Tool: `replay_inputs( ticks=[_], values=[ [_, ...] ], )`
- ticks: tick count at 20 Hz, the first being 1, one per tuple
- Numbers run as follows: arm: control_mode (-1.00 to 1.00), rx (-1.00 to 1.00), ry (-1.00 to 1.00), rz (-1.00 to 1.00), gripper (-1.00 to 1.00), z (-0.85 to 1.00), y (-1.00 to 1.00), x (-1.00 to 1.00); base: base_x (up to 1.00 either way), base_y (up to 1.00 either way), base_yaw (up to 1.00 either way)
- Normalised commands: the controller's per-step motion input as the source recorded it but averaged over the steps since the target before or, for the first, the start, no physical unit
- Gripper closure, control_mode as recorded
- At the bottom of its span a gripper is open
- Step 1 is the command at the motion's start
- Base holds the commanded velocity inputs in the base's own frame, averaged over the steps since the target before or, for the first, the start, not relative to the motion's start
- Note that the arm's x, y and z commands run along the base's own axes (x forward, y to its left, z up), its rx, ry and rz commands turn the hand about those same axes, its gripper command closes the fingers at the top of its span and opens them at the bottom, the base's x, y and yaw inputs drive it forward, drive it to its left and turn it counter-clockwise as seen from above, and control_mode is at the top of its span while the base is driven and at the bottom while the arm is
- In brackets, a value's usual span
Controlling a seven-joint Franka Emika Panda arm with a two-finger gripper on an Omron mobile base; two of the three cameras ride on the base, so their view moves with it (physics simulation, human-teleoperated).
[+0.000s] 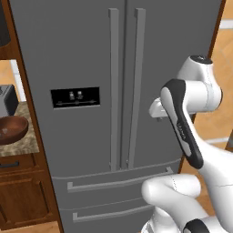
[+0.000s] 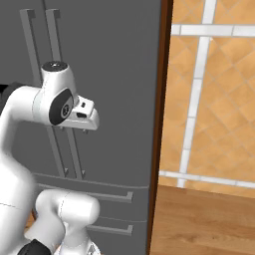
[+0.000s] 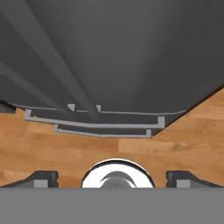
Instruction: Grab a lemon wedge from the fridge and one ice cube from the ice bowl, and put them in the glass of lemonade.
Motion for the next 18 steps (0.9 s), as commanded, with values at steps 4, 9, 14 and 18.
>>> replay_inputs(
  ticks=[4, 9, 14, 18],
  values=[
    [-1.00, 0.00, 0.00, 0.01, -1.00, 0.00, 0.00, -0.20, 0.00, 0.00, 0.00],
    [-1.00, 0.00, -0.02, 0.00, -1.00, 0.00, 0.04, -0.12, 0.00, 0.00, 0.00],
    [1.00, 0.00, -0.01, 0.00, -1.00, 0.00, 0.05, -0.04, -0.21, 0.57, 0.00],
    [1.00, 0.00, 0.00, 0.00, -1.00, 0.00, 0.00, 0.00, -0.17, 1.00, 0.00]
  ],
)
